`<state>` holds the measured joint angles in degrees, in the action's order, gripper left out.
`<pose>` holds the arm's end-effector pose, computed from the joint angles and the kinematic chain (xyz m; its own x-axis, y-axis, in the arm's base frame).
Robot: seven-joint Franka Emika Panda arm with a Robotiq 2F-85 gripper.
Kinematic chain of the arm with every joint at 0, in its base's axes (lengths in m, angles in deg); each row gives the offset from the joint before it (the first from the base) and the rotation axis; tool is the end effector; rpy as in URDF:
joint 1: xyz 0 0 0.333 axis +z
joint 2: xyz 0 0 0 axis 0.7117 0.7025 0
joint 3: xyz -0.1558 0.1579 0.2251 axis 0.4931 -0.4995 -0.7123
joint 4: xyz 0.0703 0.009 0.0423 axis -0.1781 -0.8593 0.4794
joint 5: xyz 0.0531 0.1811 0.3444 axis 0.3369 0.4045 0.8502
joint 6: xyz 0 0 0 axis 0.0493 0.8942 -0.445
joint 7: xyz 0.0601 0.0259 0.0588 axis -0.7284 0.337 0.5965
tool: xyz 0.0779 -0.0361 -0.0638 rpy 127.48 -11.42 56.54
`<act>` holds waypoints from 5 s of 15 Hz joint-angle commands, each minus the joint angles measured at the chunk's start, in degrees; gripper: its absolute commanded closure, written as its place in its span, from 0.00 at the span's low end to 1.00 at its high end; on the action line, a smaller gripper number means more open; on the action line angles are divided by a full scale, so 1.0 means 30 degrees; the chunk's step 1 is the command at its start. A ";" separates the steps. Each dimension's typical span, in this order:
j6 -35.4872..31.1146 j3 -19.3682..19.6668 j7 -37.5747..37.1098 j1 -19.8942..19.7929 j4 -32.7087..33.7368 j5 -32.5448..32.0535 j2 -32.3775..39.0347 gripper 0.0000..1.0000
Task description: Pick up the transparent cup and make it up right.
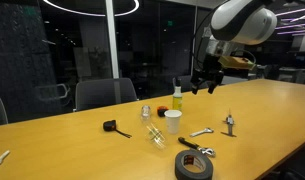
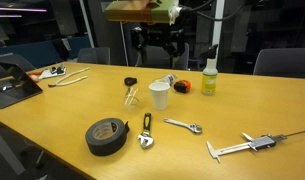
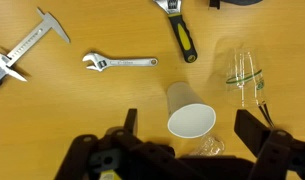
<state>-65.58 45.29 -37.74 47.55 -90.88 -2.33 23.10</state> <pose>0.4452 0.0011 0.4548 0.9751 0.0087 0.2215 0.0276 -0.9962 -0.0821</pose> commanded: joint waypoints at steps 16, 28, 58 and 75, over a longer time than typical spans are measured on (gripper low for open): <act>0.0269 -0.0114 -0.1018 -0.0131 0.0783 0.0640 0.0417 0.00; 0.4393 -0.3142 -1.2514 0.0737 1.0706 0.0093 0.8739 0.00; 2.1271 -0.1021 -2.3435 0.4527 3.4697 -0.0704 2.7082 0.00; 2.5511 -0.0918 -2.6091 0.4237 3.4916 -0.0611 2.8510 0.00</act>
<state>7.58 42.70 -114.02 60.72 11.47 -5.31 107.63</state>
